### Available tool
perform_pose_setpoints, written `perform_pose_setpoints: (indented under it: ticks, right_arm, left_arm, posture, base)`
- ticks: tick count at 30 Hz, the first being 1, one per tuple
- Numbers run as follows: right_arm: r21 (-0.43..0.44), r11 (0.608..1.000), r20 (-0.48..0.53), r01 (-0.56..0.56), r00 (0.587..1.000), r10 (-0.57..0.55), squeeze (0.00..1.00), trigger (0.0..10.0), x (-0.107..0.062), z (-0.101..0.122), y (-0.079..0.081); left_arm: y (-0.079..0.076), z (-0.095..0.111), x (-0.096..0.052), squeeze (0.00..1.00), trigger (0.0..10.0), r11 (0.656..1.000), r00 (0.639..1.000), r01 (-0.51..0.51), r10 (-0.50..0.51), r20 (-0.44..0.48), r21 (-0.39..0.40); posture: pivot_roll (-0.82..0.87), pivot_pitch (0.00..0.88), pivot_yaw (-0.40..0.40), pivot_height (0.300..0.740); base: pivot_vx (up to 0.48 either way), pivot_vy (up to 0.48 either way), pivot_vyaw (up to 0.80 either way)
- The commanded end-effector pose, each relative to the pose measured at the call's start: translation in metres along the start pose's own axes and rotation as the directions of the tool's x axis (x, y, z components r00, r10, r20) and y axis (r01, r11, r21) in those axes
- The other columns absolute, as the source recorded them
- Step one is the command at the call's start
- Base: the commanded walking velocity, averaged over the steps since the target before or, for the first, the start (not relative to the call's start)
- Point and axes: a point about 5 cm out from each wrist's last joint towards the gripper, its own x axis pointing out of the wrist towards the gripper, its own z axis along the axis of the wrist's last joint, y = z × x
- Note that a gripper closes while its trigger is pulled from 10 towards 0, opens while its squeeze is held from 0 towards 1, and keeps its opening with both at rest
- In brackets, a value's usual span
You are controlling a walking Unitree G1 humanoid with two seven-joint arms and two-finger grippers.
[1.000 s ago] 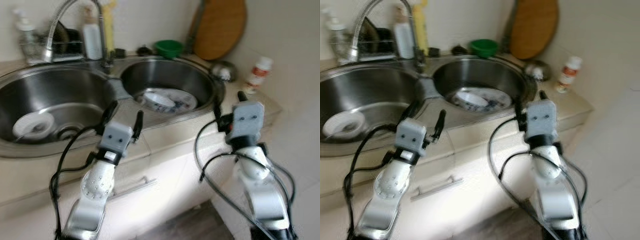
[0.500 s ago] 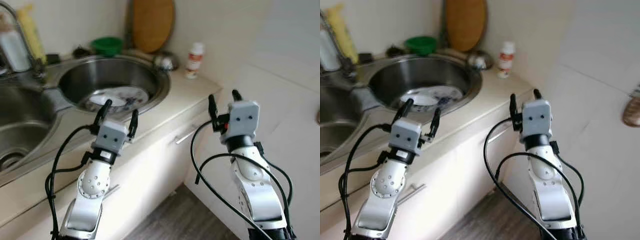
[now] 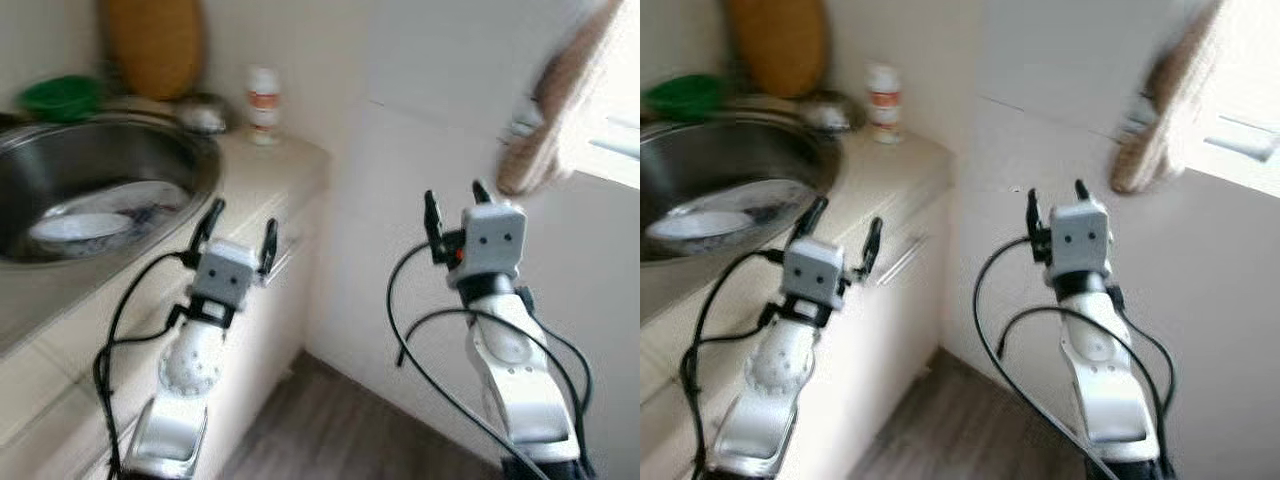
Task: Kitchen organization
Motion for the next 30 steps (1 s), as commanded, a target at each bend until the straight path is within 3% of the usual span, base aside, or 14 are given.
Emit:
perform_pose_setpoints:
  ticks: [1, 21, 30]
  right_arm:
    - [0.002, 1.0, 0.016, 0.0, 1.0, 0.0, 0.0, 10.0, 0.0, 0.003, 0.002]
    - [-0.032, 0.999, 0.01, 0.023, 1.0, -0.023, 0.0, 10.0, 0.0, 0.001, -0.002]
    - [-0.06, 0.998, -0.032, 0.011, 0.999, -0.012, 0.0, 10.0, 0.002, -0.007, 0.001]
  left_arm:
    - [0.003, 0.002, -0.001, 0.0, 10.0, 1.0, 1.0, -0.002, 0.002, 0.011, 0.009]
    - [0.003, 0.0, 0.0, 0.0, 10.0, 1.0, 1.0, 0.001, -0.001, 0.002, 0.007]
    - [0.003, 0.0, 0.0, 0.0, 10.0, 1.0, 1.0, 0.003, -0.003, -0.001, 0.006]
  posture:
    - [0.05, 0.0, -0.065, 0.74]
    - [0.05, 0.0, -0.064, 0.74]
    - [0.05, 0.0, -0.063, 0.74]
  base:
    - [0.0, 0.0, -0.8]
    - [0.0, 0.0, -0.79]
    - [0.0, -0.427, 0.0]
